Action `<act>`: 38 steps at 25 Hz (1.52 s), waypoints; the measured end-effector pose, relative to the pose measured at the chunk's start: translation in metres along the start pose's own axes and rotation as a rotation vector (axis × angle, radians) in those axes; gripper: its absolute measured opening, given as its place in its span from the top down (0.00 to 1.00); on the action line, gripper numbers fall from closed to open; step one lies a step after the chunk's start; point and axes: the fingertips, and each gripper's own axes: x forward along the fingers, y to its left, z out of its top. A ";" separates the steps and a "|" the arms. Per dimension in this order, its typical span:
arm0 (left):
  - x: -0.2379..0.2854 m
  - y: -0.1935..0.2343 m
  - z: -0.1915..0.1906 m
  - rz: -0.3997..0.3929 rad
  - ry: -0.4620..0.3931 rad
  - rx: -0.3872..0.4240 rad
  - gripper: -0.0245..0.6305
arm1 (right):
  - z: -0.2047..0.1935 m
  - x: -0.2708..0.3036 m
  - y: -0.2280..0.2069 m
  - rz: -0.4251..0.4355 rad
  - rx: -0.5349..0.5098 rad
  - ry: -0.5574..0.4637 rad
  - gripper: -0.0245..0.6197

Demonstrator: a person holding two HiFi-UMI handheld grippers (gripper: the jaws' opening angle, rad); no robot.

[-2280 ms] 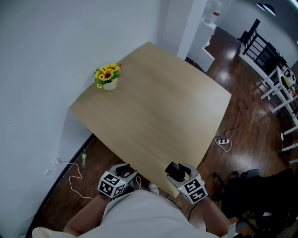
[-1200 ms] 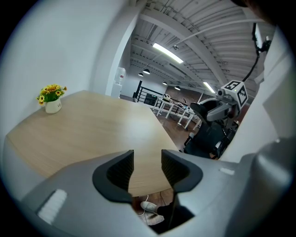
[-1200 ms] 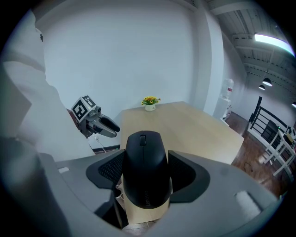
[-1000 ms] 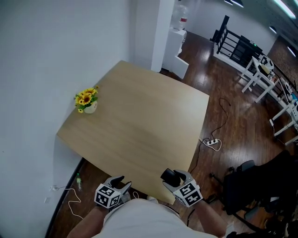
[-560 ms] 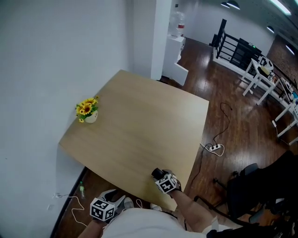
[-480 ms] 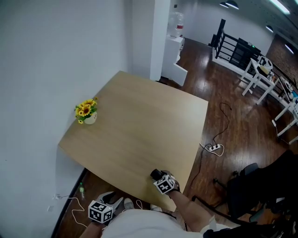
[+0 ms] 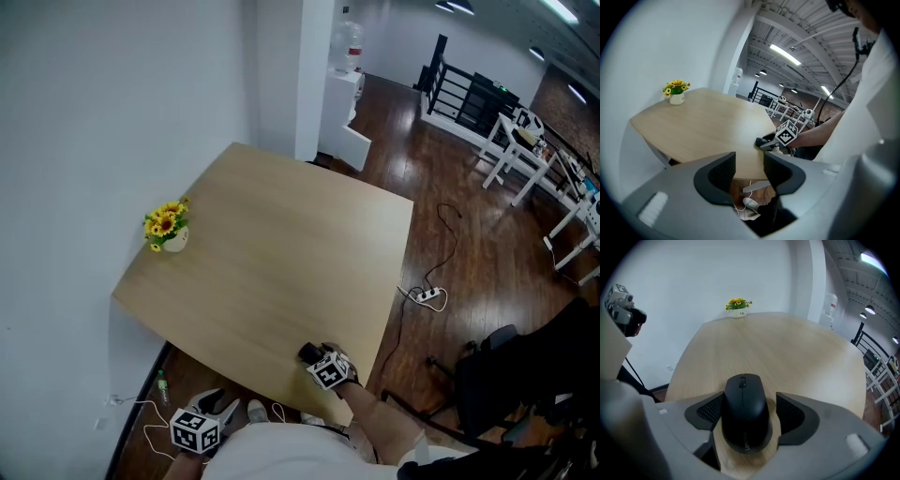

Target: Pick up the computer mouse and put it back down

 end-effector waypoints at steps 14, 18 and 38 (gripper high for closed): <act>0.009 -0.007 0.016 -0.045 -0.035 0.031 0.70 | 0.028 -0.116 0.021 0.015 0.054 -0.155 0.25; 0.013 -0.010 0.018 -0.055 -0.029 0.046 0.70 | 0.041 -0.152 0.028 0.011 0.056 -0.205 0.25; 0.024 -0.016 0.025 -0.072 -0.016 0.072 0.70 | 0.038 -0.179 0.044 0.018 0.044 -0.193 0.25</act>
